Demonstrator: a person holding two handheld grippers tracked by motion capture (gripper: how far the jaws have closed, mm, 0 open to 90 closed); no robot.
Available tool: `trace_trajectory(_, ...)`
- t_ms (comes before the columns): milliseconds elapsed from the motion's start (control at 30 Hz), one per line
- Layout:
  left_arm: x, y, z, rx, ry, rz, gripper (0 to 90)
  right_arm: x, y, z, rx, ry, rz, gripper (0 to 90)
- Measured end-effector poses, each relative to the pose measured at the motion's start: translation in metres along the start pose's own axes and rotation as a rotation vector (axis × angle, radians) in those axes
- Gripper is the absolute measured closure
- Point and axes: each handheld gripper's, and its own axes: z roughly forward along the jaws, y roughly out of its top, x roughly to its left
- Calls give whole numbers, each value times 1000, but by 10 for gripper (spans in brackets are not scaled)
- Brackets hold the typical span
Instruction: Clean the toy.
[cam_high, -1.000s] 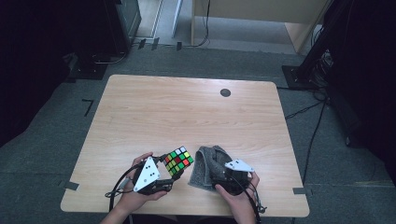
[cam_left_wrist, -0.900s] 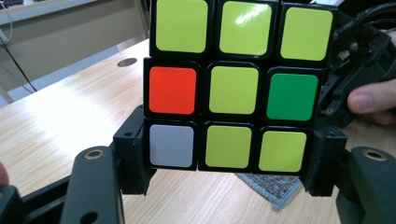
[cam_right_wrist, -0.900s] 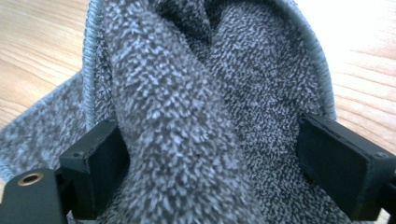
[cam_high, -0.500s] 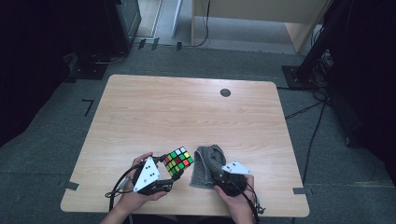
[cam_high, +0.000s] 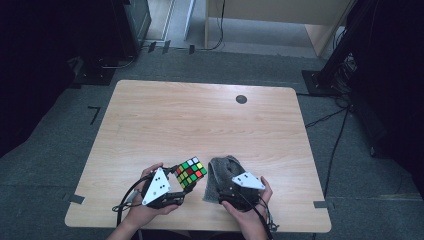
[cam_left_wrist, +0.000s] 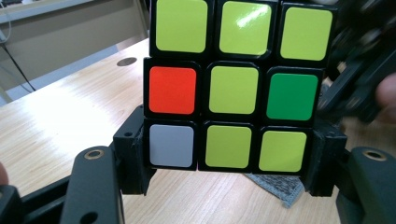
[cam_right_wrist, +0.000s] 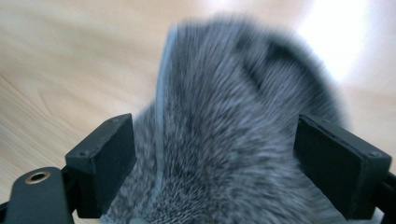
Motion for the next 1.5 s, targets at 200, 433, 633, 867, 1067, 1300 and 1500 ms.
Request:
trace_trajectory(200,0,-1,0,1,-3,-3,337,-2,-9,15,81,-25,11,266)
trace_trajectory(433,-2,0,1,2,-8,1,337,-13,-13,10,54,-65,-2,611)
trace_trajectory(633,-2,-1,1,9,-10,5,337,-19,-8,-6,-27,-14,44,727)
trace_trajectory(867,-7,-3,6,31,-32,23,337,-14,14,-54,-263,137,78,725)
trace_trajectory(1067,-21,-4,13,57,-69,87,337,17,29,-77,-325,301,60,720)
trace_trajectory(1300,-34,-4,16,90,-80,193,337,33,28,-73,-275,369,76,712)
trace_trajectory(1500,-30,-2,14,78,-66,171,337,30,27,-74,-277,464,156,714)
